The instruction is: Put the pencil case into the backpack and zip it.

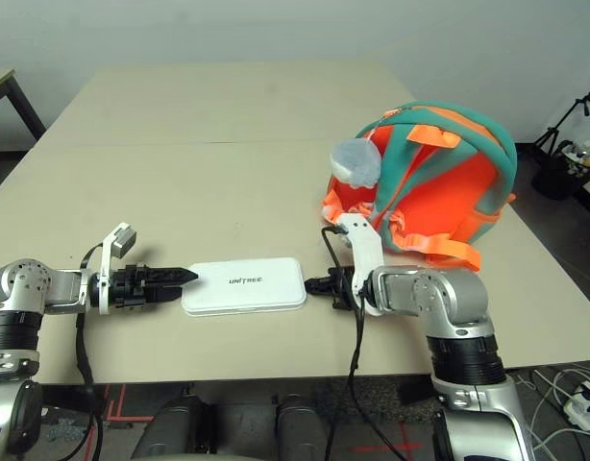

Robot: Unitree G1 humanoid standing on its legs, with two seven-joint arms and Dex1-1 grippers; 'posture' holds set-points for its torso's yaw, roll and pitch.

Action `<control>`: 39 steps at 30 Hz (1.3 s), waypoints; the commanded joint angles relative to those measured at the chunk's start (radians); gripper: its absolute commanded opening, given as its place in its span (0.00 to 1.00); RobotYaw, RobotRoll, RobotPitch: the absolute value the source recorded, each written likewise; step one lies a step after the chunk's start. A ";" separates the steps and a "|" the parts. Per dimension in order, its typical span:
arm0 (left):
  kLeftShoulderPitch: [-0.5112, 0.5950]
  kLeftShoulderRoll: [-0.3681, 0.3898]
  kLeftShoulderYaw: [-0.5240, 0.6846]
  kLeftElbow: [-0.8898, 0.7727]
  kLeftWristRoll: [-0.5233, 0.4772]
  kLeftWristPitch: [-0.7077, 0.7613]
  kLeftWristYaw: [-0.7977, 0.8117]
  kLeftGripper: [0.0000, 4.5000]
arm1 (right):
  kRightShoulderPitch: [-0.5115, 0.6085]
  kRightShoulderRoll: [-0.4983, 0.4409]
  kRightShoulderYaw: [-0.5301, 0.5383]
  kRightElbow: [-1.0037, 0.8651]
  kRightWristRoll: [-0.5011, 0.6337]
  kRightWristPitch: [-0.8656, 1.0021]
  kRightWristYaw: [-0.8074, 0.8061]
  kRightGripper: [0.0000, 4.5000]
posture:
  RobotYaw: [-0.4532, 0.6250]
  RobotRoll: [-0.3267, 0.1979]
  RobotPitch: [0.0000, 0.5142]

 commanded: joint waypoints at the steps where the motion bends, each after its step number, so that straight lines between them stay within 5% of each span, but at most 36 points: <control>1: 0.035 -0.008 -0.049 0.013 0.027 0.020 0.014 1.00 | -0.014 0.028 0.019 -0.021 -0.005 0.009 -0.003 0.00 | 0.43 0.62 0.09; 7: 0.038 0.006 -0.067 -0.004 0.019 0.029 -0.003 1.00 | -0.026 0.055 0.017 -0.022 -0.013 0.012 -0.009 0.00 | 0.43 0.62 0.08; 18: 0.052 0.047 -0.105 -0.061 0.009 -0.047 -0.077 0.37 | -0.022 0.047 -0.013 -0.038 -0.019 -0.014 0.003 0.00 | 0.43 0.62 0.08; 23: 0.025 0.060 -0.056 -0.118 -0.016 -0.054 -0.074 0.31 | 0.003 -0.001 -0.093 -0.142 -0.019 -0.045 -0.002 0.27 | 0.44 0.62 0.07; 28: -0.033 0.084 0.043 -0.173 -0.054 -0.029 -0.047 0.31 | 0.056 -0.046 -0.258 -0.335 -0.061 -0.001 -0.099 0.64 | 0.41 0.62 0.07; 33: -0.100 0.119 0.091 -0.160 -0.054 -0.017 -0.025 0.30 | 0.092 0.097 -0.418 -0.583 -0.127 0.102 -0.266 0.99 | 0.33 0.62 0.09; 39: -0.179 0.154 0.053 -0.096 -0.029 -0.024 -0.031 0.30 | 0.087 0.302 -0.440 -0.738 -0.243 0.097 -0.422 1.00 | 0.27 0.62 0.10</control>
